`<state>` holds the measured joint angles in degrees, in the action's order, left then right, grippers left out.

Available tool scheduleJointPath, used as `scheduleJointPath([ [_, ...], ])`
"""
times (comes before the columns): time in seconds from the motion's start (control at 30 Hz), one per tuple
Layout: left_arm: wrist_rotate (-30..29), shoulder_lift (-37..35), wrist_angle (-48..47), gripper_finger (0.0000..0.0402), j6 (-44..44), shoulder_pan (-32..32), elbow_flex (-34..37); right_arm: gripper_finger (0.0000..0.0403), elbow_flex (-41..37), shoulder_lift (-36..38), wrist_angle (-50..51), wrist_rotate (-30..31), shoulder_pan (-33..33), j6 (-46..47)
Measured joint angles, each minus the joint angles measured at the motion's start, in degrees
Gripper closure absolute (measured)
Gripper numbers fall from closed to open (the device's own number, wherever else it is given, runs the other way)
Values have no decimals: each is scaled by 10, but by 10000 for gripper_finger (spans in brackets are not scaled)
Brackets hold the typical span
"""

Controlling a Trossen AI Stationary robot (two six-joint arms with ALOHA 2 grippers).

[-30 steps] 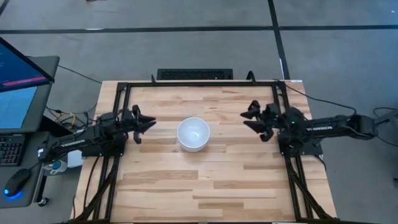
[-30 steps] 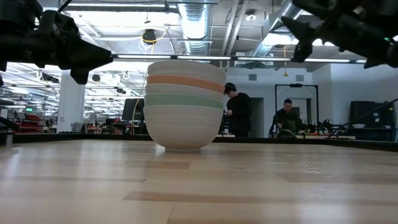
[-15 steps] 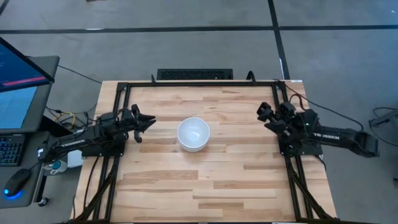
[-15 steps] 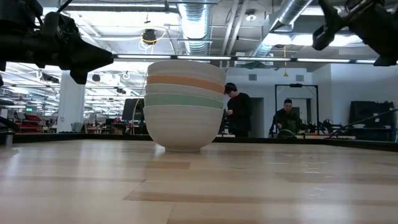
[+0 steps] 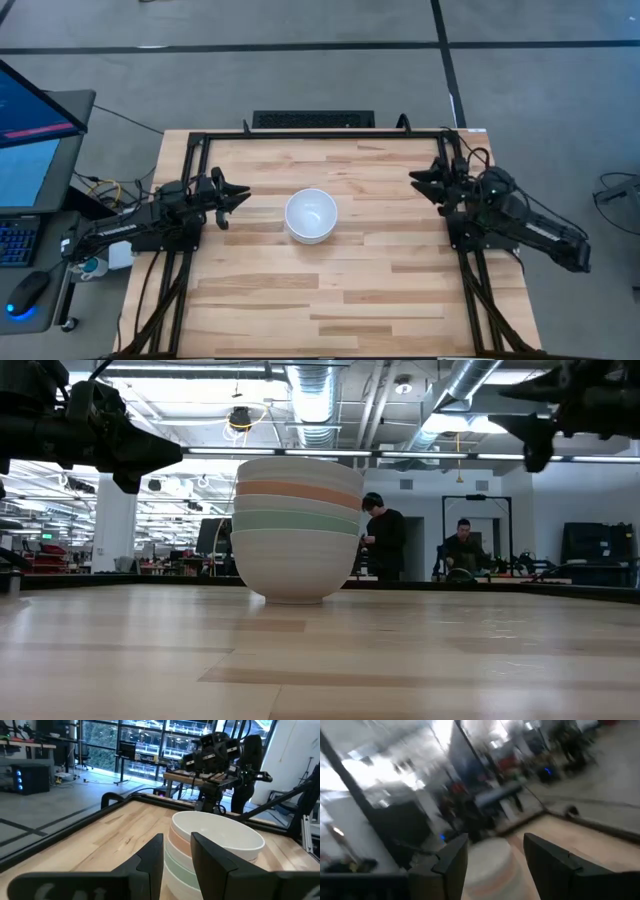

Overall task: Nest bowls inside each other
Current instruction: Return to Home Position

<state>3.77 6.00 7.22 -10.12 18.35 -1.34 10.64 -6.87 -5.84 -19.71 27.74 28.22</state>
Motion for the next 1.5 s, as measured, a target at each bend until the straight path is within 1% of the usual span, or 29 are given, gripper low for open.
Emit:
scheduleJointPath([
  [0.07, -1, 0, 0, 313, 8, 0, 0, 188, 40, 20, 112, 42, -24, -27],
  [0.13, -6, 0, 0, 313, 18, 0, 0, 188, 59, 31, 168, 89, -51, -48],
  [0.2, -17, 0, 0, 313, 23, 0, 0, 188, 58, 46, 174, 108, -81, -74],
  [0.27, -29, 0, 0, 313, 24, 0, 0, 188, 56, 65, 169, 109, -108, -86],
  [0.4, -43, 0, 0, 313, 31, 0, 0, 188, 32, 67, 177, 107, -163, -67],
  [0.5, -45, 0, 0, 313, 35, 0, 0, 188, 24, 68, 147, 109, -197, -51],
  [0.6, -45, 0, 0, 313, 31, 0, 0, 188, 21, 67, 158, 111, -227, -41],
  [0.67, -45, 0, 0, 313, 30, 0, 0, 188, 20, 68, 157, 124, -246, -30],
  [0.8, -45, 0, 0, 313, 27, 0, 0, 185, -13, 68, 76, 160, -280, -48],
  [0.87, -45, 0, 0, 313, 19, 0, 0, 181, -34, 68, 46, 175, -292, -50],
  [1.0, -45, 0, 0, 313, 10, 0, 0, 175, -68, 67, -12, 184, -308, -56],
  [1.13, -41, 0, 0, 313, 9, 0, 0, 174, -77, 67, -11, 194, -310, -68],
  [1.2, -19, 0, 1, 313, 21, 0, 0, 174, -80, 68, -18, 198, -310, -72],
  [1.3, 61, 0, 13, 313, 75, 0, 0, 174, -97, 67, -30, 198, -310, -73],
  [1.4, 133, 0, 14, 313, 81, 0, 0, 174, -100, 68, -40, 198, -310, -77],
  [1.43, 145, 0, 13, 313, 78, 0, 0, 174, -100, 68, -39, 198, -310, -77],
  [1.5, 149, 0, 13, 313, 75, 0, 0, 174, -100, 67, -36, 198, -310, -78],
])
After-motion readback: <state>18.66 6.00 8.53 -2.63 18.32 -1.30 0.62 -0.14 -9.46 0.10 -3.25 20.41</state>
